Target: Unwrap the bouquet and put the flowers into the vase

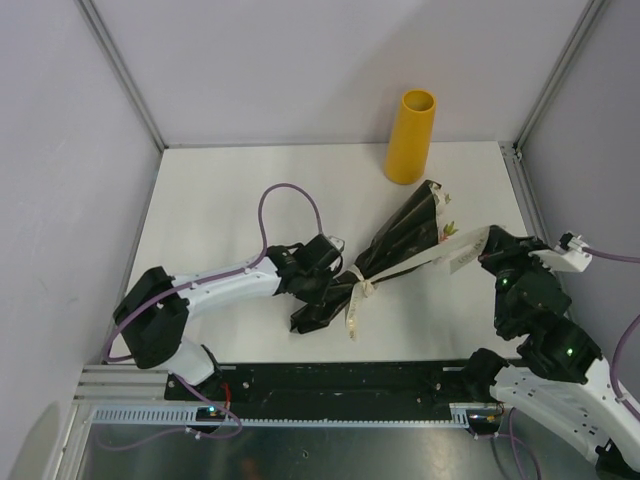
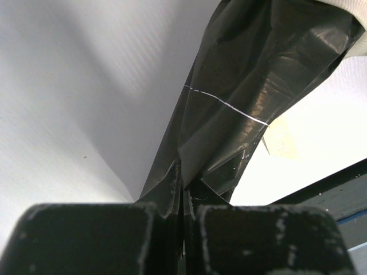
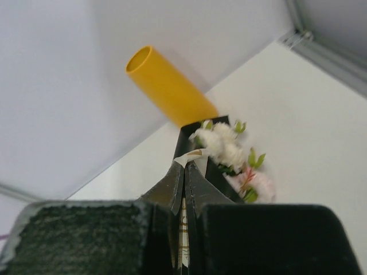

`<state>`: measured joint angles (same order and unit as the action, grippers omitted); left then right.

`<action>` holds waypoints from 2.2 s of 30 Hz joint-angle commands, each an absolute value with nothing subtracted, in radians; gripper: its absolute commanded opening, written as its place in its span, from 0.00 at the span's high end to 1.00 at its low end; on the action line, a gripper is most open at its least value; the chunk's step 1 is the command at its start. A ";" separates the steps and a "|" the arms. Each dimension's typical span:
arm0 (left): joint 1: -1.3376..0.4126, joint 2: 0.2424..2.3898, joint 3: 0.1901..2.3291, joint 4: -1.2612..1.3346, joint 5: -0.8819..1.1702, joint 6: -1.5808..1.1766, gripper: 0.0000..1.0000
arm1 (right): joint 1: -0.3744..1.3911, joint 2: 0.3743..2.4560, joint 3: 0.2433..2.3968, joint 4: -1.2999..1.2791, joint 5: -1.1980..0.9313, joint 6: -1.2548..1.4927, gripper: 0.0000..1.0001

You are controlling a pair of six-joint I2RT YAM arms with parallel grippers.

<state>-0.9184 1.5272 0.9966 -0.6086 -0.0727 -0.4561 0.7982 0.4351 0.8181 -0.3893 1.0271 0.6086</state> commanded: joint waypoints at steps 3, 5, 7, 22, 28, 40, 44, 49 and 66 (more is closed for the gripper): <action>-0.893 1.487 0.995 -0.611 -0.083 -0.521 1.00 | 0.749 0.472 0.878 -0.262 1.147 0.354 1.00; -0.889 1.494 0.991 -0.611 -0.087 -0.535 1.00 | 0.727 0.519 0.903 -0.254 1.205 0.275 1.00; -0.887 1.497 0.989 -0.611 -0.095 -0.549 1.00 | 0.693 0.570 0.944 -0.250 1.271 0.205 1.00; -0.861 1.461 0.955 -0.612 -0.129 -0.606 1.00 | 0.315 0.740 1.040 -0.596 0.988 0.407 1.00; -0.857 1.447 0.956 -0.611 -0.147 -0.611 1.00 | 0.095 0.737 1.137 -0.599 0.790 0.394 1.00; -0.857 1.407 0.976 -0.605 -0.088 -0.610 1.00 | 0.087 0.763 0.981 -0.680 0.271 0.518 0.71; -0.857 1.391 0.976 -0.591 -0.054 -0.609 1.00 | 0.109 0.765 0.965 -0.718 0.135 0.526 0.43; -0.858 1.387 0.980 -0.574 -0.018 -0.596 1.00 | 0.287 0.719 0.836 -0.534 -0.084 0.567 0.35; -0.858 1.365 0.980 -0.564 0.025 -0.606 1.00 | 0.963 1.095 0.456 0.286 0.218 0.689 0.48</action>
<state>-0.8627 1.4105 0.9546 -0.6106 0.0135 -0.5949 0.9169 1.0172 0.4545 0.0719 0.1139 0.6643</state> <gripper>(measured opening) 0.006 0.531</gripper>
